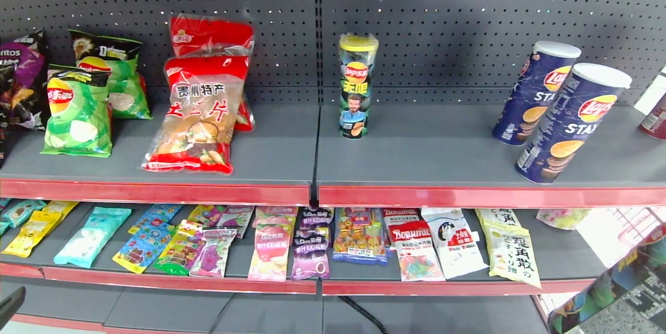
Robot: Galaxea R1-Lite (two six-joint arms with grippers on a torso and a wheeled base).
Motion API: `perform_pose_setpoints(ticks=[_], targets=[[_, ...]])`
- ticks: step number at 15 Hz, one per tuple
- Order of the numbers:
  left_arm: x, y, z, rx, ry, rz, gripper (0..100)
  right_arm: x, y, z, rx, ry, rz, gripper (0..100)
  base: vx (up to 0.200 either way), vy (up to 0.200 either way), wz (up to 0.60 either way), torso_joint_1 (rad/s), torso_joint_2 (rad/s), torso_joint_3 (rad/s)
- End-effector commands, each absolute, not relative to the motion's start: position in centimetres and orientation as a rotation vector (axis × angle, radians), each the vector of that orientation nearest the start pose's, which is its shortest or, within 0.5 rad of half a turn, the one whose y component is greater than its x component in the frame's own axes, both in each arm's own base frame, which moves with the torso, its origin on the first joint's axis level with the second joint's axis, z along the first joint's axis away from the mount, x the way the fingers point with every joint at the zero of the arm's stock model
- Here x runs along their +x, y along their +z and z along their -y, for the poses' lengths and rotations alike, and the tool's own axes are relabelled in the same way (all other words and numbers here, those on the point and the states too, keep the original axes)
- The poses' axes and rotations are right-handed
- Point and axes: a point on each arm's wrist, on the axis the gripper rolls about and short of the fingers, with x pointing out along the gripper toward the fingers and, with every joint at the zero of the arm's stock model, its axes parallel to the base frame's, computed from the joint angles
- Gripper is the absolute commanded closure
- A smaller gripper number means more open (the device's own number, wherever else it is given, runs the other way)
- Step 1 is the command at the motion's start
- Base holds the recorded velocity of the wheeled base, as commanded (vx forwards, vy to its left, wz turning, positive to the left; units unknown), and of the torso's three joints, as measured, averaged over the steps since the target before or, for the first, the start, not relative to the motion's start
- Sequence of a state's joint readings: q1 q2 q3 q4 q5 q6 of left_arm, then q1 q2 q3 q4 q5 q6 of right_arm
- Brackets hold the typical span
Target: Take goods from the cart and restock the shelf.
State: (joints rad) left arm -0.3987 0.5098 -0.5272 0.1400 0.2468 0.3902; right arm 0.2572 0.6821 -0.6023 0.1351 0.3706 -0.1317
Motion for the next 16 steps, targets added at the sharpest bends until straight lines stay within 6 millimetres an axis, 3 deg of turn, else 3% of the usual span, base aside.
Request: perform_pose_setpoints(ticks=[1, 3, 10, 16], targets=[[1.36, 21.26, -0.02, 0.428, -0.172, -0.084, 0, 4.28, 22.90, -1.97, -0.115, 0.640, -0.178, 100, 0.000, 0.200, 0.00, 0.007, 0.01, -0.012], [1.39, 21.26, -0.01, 0.429, -0.173, -0.085, 0, 4.25, 22.81, -2.06, -0.116, 0.658, -0.180, 100, 0.000, 0.200, 0.00, 0.005, 0.00, 0.002], [1.55, 21.19, 0.05, 0.470, -0.177, -0.092, 0, 4.09, 22.90, -2.33, -0.122, 0.725, -0.174, 100, 0.000, 0.000, 0.00, 0.000, 0.00, 0.000], [1.55, 21.19, 0.03, 0.473, -0.168, -0.094, 0, 4.08, 22.90, -2.36, -0.124, 0.732, -0.173, 100, 0.200, 0.000, 0.00, 0.000, 0.00, 0.004]])
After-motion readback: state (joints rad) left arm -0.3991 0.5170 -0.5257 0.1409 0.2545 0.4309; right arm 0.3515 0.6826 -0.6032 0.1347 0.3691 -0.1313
